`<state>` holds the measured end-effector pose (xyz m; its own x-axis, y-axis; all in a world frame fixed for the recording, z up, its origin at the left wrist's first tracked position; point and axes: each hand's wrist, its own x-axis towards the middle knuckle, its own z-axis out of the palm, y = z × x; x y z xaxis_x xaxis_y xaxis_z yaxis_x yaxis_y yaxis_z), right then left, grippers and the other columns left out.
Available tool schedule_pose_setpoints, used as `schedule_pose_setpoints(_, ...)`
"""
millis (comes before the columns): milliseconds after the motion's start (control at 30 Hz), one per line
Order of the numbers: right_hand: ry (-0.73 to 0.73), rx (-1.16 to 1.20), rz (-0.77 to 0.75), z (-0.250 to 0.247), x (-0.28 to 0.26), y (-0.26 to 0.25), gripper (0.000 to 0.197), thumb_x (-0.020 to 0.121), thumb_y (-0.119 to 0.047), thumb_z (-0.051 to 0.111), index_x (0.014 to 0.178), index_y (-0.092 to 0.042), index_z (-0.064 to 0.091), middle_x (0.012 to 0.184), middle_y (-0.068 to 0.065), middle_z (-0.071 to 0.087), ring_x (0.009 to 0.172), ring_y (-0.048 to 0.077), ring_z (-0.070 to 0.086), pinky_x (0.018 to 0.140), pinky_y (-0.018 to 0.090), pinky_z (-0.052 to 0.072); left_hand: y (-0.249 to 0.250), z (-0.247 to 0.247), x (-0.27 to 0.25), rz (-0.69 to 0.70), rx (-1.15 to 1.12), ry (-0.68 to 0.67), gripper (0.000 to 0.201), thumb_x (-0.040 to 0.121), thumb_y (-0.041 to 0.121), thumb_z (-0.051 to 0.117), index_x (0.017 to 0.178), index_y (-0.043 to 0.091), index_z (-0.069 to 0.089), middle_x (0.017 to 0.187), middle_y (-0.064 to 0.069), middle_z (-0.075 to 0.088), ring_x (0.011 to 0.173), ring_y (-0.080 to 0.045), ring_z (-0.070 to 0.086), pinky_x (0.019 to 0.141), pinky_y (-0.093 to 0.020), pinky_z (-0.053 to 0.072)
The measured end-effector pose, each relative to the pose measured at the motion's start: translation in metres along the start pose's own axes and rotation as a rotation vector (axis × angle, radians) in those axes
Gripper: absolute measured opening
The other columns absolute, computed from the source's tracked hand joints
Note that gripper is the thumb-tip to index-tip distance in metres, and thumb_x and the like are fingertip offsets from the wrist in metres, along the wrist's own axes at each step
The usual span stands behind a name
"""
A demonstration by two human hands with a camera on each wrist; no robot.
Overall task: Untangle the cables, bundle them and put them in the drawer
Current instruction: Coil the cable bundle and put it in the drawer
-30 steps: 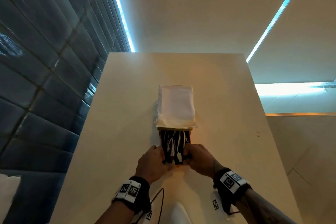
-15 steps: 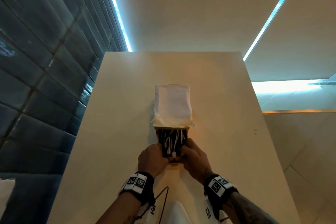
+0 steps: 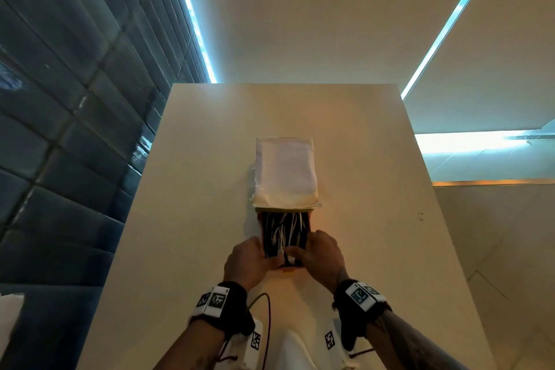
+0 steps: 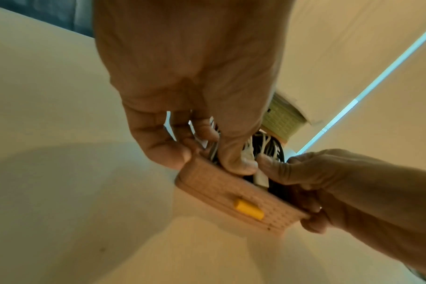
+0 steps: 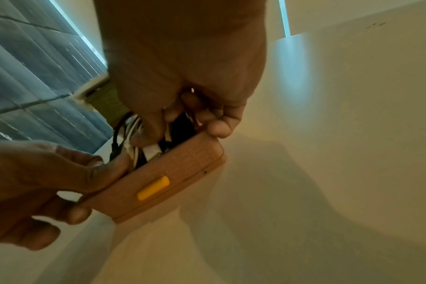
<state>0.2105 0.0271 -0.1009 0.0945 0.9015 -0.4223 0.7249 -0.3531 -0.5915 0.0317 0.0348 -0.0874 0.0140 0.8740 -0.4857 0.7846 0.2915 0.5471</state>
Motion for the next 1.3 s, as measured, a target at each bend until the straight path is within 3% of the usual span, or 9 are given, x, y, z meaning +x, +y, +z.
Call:
schedule_pose_setpoints(133, 0.013, 0.097, 0.044, 0.006, -0.002, 0.014, 0.043, 0.071, -0.056, 0.073, 0.074, -0.016, 0.057, 0.082, 0.002, 0.056, 0.068, 0.016, 0.049, 0.052, 0.027, 0.037, -0.002, 0.006, 0.000, -0.047, -0.116, 0.017, 0.048, 0.065, 0.047, 0.083, 0.074, 0.021, 0.045, 0.075, -0.001, 0.060, 0.062, -0.018, 0.058, 0.048, -0.026, 0.040)
schedule_pose_setpoints(233, 0.024, 0.243, 0.069, 0.008, -0.004, 0.015, 0.041, 0.069, -0.048, 0.079, 0.066, -0.015, 0.055, 0.072, 0.003, 0.059, 0.063, 0.021, 0.052, 0.054, 0.039, 0.044, -0.004, 0.009, 0.000, -0.062, -0.353, 0.005, 0.047, 0.065, 0.029, 0.088, 0.070, 0.014, 0.044, 0.065, -0.005, 0.060, 0.046, -0.017, 0.057, 0.041, -0.031, 0.048)
schedule_pose_setpoints(467, 0.034, 0.480, 0.204, -0.006, 0.008, 0.001, 0.045, 0.067, -0.029, 0.087, 0.056, -0.012, 0.047, 0.057, 0.005, 0.056, 0.045, 0.018, 0.050, 0.038, 0.025, 0.040, -0.002, 0.003, 0.012, -0.076, -0.500, 0.059, 0.048, 0.065, 0.025, 0.089, 0.060, 0.010, 0.044, 0.049, -0.005, 0.053, 0.037, -0.018, 0.055, 0.042, -0.033, 0.050)
schedule_pose_setpoints(700, 0.012, 0.597, 0.322, -0.027, 0.047, -0.021, 0.029, 0.069, -0.024, 0.086, 0.056, -0.013, 0.063, 0.064, 0.012, 0.066, 0.054, 0.025, 0.058, 0.052, 0.032, 0.052, 0.017, -0.013, 0.043, -0.122, -0.588, 0.134, 0.036, 0.065, 0.021, 0.089, 0.065, 0.007, 0.056, 0.052, -0.005, 0.063, 0.039, -0.018, 0.059, 0.046, -0.029, 0.053)
schedule_pose_setpoints(833, 0.061, 0.615, 0.349, -0.030, 0.067, -0.022, 0.024, 0.065, -0.020, 0.084, 0.054, -0.011, 0.064, 0.069, 0.016, 0.070, 0.062, 0.028, 0.065, 0.073, 0.048, 0.059, 0.018, -0.014, 0.063, -0.161, -0.614, 0.195, 0.037, 0.060, 0.020, 0.091, 0.079, 0.000, 0.067, 0.065, -0.008, 0.069, 0.061, -0.028, 0.070, 0.061, -0.043, 0.060)
schedule_pose_setpoints(933, 0.083, 0.714, 0.318, -0.021, 0.066, -0.013, 0.026, 0.054, -0.022, 0.083, 0.067, -0.006, 0.069, 0.072, 0.018, 0.072, 0.066, 0.030, 0.069, 0.069, 0.059, 0.057, 0.015, -0.014, 0.069, -0.203, -0.708, 0.204, 0.040, 0.065, 0.000, 0.085, 0.092, -0.009, 0.057, 0.076, -0.013, 0.066, 0.070, -0.031, 0.069, 0.063, -0.047, 0.060)
schedule_pose_setpoints(1000, 0.103, 0.715, 0.288, -0.019, 0.063, -0.011, 0.043, 0.047, -0.029, 0.083, 0.077, -0.004, 0.066, 0.074, 0.016, 0.072, 0.069, 0.031, 0.069, 0.068, 0.058, 0.057, 0.017, -0.014, 0.071, -0.209, -0.784, 0.184, 0.034, 0.070, -0.013, 0.074, 0.096, -0.005, 0.054, 0.081, -0.013, 0.061, 0.068, -0.026, 0.064, 0.053, -0.035, 0.059)
schedule_pose_setpoints(1133, 0.141, 0.512, 0.152, -0.029, 0.056, -0.013, 0.043, 0.061, -0.018, 0.084, 0.087, -0.012, 0.050, 0.089, 0.006, 0.064, 0.081, 0.023, 0.058, 0.071, 0.047, 0.052, 0.014, -0.018, 0.069, -0.117, -0.834, 0.144, 0.043, 0.074, -0.017, 0.069, 0.110, 0.000, 0.051, 0.099, -0.016, 0.060, 0.076, -0.018, 0.061, 0.050, -0.021, 0.054)
schedule_pose_setpoints(1300, 0.040, 0.147, -0.115, -0.035, 0.063, -0.011, 0.066, 0.061, -0.009, 0.086, 0.119, -0.004, 0.054, 0.116, 0.014, 0.054, 0.108, 0.029, 0.048, 0.087, 0.036, 0.044, -0.002, -0.029, 0.078, 0.202, -0.198, 0.154, 0.041, 0.068, 0.007, 0.080, 0.105, 0.007, 0.064, 0.096, -0.012, 0.064, 0.088, -0.027, 0.061, 0.070, -0.028, 0.045)
